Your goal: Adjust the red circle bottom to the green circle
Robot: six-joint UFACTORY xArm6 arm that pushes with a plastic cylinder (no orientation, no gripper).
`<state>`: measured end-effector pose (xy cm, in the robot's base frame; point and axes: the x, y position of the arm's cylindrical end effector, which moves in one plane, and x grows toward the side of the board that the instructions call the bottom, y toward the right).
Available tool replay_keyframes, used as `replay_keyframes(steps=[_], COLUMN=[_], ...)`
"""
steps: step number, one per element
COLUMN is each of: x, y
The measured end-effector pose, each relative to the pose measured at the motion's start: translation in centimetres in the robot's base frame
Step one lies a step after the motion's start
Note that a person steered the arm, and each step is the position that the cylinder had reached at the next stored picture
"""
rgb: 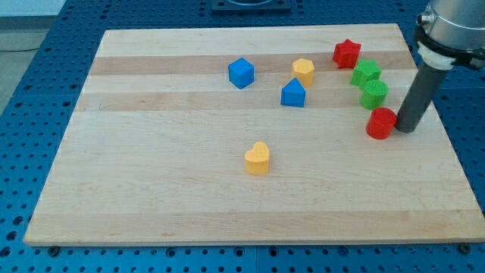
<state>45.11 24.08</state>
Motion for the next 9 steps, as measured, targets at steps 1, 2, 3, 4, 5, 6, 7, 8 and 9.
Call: replay_keyframes(steps=[1, 2, 3, 4, 5, 6, 7, 8, 9], x=[1.7, 5.9, 5.8, 3.3, 2.7, 2.6, 2.6, 2.6, 2.8], y=[0.9, 0.3, -3.6, -5.0, -5.0, -4.6, -4.7, -4.7, -5.1])
